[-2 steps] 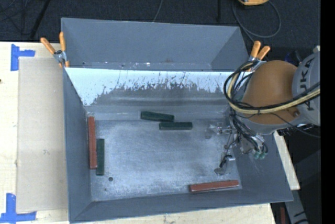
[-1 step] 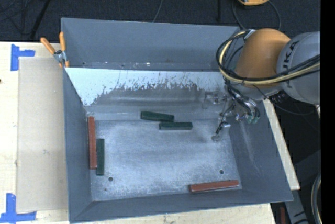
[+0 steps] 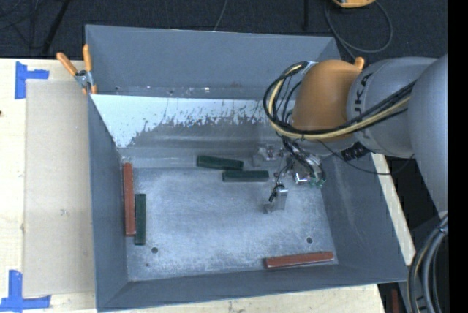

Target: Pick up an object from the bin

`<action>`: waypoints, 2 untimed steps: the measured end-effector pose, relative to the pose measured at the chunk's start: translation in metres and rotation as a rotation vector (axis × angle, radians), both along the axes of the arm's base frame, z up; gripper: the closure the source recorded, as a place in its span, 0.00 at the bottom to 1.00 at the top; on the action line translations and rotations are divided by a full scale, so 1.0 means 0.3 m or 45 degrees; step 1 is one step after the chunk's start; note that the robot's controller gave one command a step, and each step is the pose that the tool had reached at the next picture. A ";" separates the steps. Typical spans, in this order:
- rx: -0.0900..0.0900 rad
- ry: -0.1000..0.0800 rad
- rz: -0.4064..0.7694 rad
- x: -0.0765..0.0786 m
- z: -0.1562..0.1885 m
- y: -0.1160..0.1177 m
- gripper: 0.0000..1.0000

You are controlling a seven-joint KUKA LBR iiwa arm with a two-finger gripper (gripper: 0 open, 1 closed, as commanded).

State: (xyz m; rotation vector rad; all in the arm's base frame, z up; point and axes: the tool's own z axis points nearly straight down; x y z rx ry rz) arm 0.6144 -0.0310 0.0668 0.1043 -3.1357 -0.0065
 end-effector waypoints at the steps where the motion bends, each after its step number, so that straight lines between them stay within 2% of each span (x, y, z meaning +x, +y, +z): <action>1: -0.005 -0.007 -0.001 0.006 0.011 -0.013 1.00; 2: -0.006 -0.016 0.009 -0.115 0.495 -0.011 1.00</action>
Offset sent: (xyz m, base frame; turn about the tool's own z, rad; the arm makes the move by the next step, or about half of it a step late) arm 0.0000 0.0000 0.0000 0.0000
